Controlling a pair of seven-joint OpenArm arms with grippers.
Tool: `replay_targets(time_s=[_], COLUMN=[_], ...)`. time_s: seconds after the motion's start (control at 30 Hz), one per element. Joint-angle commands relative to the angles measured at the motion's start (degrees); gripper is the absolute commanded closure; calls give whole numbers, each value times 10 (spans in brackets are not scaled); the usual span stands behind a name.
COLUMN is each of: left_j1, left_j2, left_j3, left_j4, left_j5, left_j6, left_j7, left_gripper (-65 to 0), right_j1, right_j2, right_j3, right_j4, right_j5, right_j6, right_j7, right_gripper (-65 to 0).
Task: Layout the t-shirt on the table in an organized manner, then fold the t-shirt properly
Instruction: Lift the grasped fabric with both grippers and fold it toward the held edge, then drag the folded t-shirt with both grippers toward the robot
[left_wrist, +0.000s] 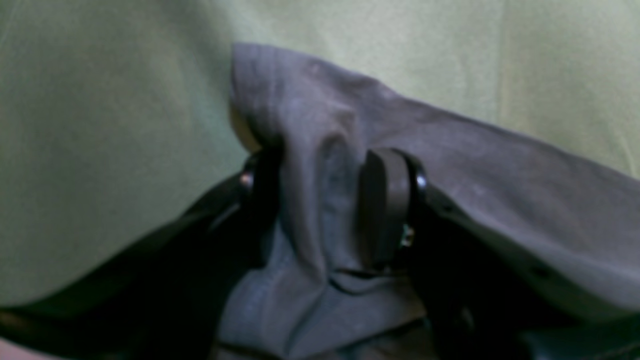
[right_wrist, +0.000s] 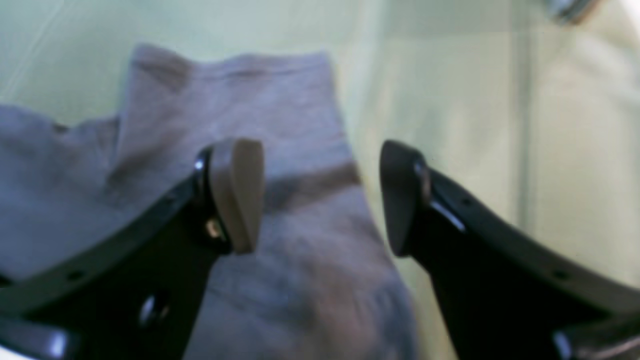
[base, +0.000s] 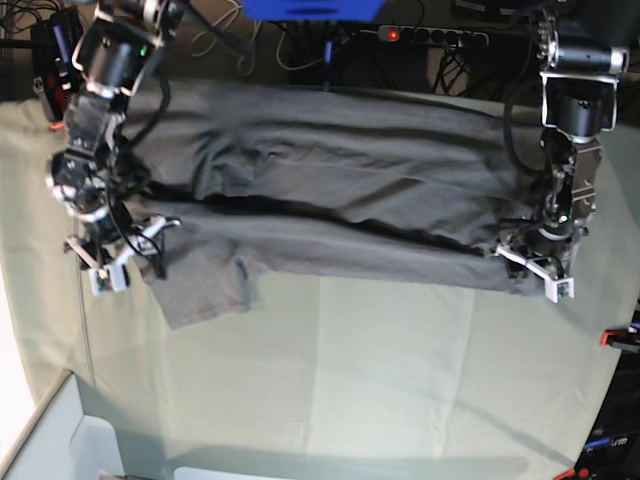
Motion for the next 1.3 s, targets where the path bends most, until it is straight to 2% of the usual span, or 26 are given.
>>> replay_targets(time_s=[0.0,0.07,0.23,0.33,0.43,0.5,1.03,1.27], left_j1=[-11,-11,-11,-11,-11,-19,-88,-131], left_j2=[-8,-11,-15,-16,-16,-16,-13,-13], left_j3=[-2,-2,-3,-3,-3,-3,-2,-2], left_j4=[8,8,8,8,8,8,-1,-124], left_j5=[-3,-3,-4,-4,-4,-4,1,1], left_j6=[0,0,-2,-3,-3,-3,1,0], left_j7=[2,2,0,-1,-3,-3,-3,-3], left_gripper=[-267,-282,-403,-486,-528,-529,-529,-528], right_j1=[19,42,64,71,77,77,70,70], right_j2=[16,29,57,61,65,72,72,73], right_j3=[2,2,4,4,5,1,-23,-24], right_j4=[-16,-66,-133,-146,-165,-176,-179,-179], right_j5=[5,5,5,5,5,5,5,5], right_j6=[8,8,8,8,8,8,8,8], right_j7=[6,4,5,5,5,5,5,5], right_gripper=[-374,-374,-374,-374,-374,-375,-371,-371])
